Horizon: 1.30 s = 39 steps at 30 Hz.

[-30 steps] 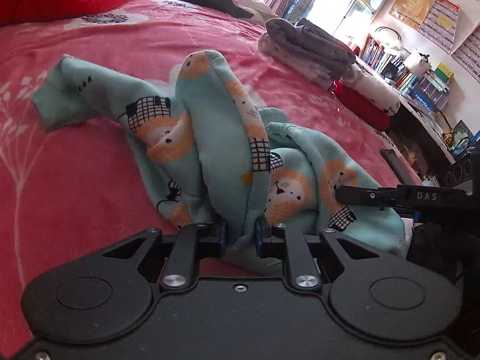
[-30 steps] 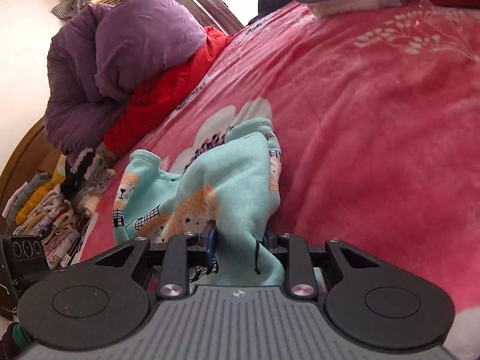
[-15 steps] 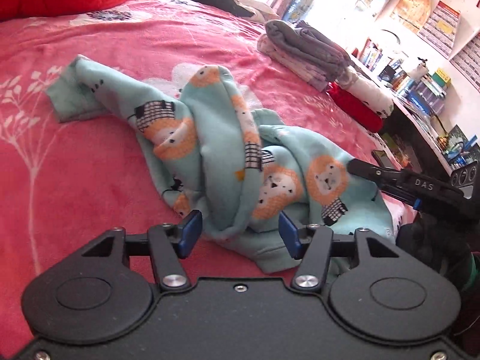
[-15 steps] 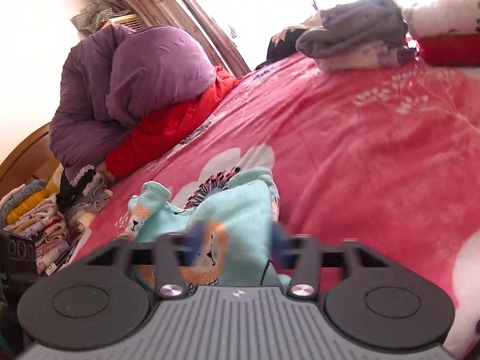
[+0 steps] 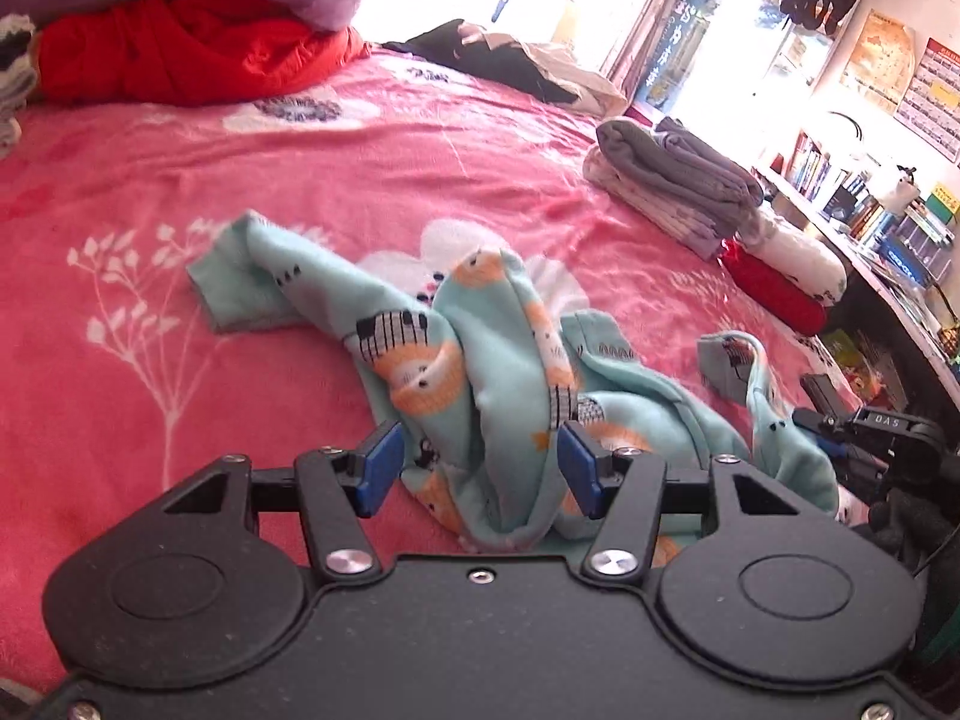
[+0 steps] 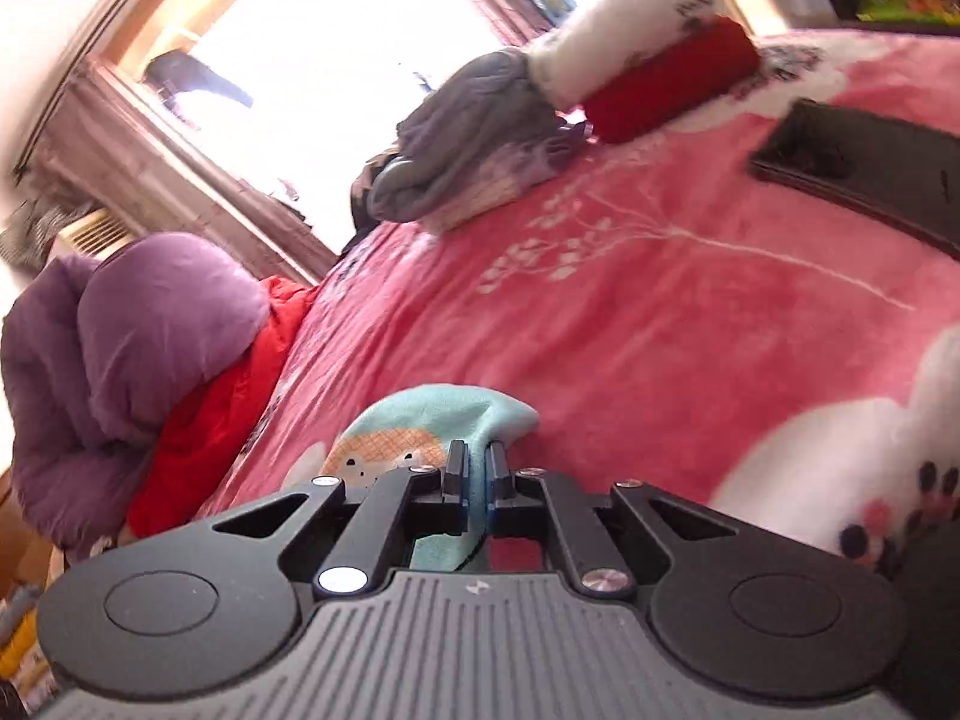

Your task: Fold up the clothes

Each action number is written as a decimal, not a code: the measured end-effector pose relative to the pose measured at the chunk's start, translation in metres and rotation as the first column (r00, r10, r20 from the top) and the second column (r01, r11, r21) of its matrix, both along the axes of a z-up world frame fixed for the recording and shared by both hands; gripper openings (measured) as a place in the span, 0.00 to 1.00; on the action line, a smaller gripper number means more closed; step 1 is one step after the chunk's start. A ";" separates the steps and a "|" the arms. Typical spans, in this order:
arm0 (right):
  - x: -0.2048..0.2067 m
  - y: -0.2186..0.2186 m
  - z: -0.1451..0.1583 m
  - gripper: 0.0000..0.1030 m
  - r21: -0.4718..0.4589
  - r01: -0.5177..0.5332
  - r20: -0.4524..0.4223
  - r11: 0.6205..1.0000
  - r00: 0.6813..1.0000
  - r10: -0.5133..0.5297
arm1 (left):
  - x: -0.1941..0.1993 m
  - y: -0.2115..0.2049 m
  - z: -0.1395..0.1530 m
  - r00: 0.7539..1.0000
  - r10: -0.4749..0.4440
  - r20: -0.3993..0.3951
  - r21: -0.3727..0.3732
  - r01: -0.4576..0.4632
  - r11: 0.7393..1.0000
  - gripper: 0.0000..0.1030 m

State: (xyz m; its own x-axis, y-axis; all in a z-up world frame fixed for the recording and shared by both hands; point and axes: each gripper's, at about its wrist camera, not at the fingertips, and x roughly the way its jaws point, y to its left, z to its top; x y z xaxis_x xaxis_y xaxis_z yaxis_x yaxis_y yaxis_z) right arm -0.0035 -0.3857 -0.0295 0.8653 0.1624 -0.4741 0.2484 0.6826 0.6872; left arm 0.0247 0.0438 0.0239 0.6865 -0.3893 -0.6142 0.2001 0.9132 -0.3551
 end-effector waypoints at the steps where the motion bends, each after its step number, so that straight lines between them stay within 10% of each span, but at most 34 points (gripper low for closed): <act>1: -0.001 -0.002 -0.001 0.28 -0.005 0.024 -0.004 1.000 1.000 -0.024 | 0.001 0.000 0.000 1.000 0.005 0.007 -0.004 -0.005 1.000 0.54; 3: -0.005 0.001 0.005 0.48 -0.051 0.047 0.039 0.998 0.998 -0.045 | 0.003 0.001 0.000 0.999 0.020 0.030 -0.020 -0.019 1.000 0.54; 9: 0.001 0.032 0.044 0.56 -0.239 -0.113 0.221 0.964 0.961 0.168 | 0.019 0.014 -0.003 0.998 0.044 0.042 -0.108 -0.040 0.993 0.54; 21: 0.130 0.118 0.061 0.64 -0.233 -0.588 -0.151 0.775 0.809 0.568 | 0.053 -0.012 -0.007 0.996 -0.073 0.051 -0.048 0.076 0.996 0.56; 31: 0.172 0.110 -0.005 0.64 -0.066 -0.627 -0.326 0.776 0.749 0.577 | 0.075 0.032 -0.021 0.994 -0.107 0.016 -0.250 0.107 0.962 0.55; 35: 0.169 0.096 -0.014 0.61 0.022 -0.581 -0.277 0.813 0.778 0.564 | 0.086 0.020 -0.025 0.987 -0.163 0.006 -0.242 0.159 0.957 0.47; 39: 0.163 0.101 -0.010 0.17 -0.011 -0.606 -0.268 0.795 0.768 0.582 | 0.087 -0.006 -0.028 0.974 -0.228 0.011 -0.105 0.228 0.968 0.28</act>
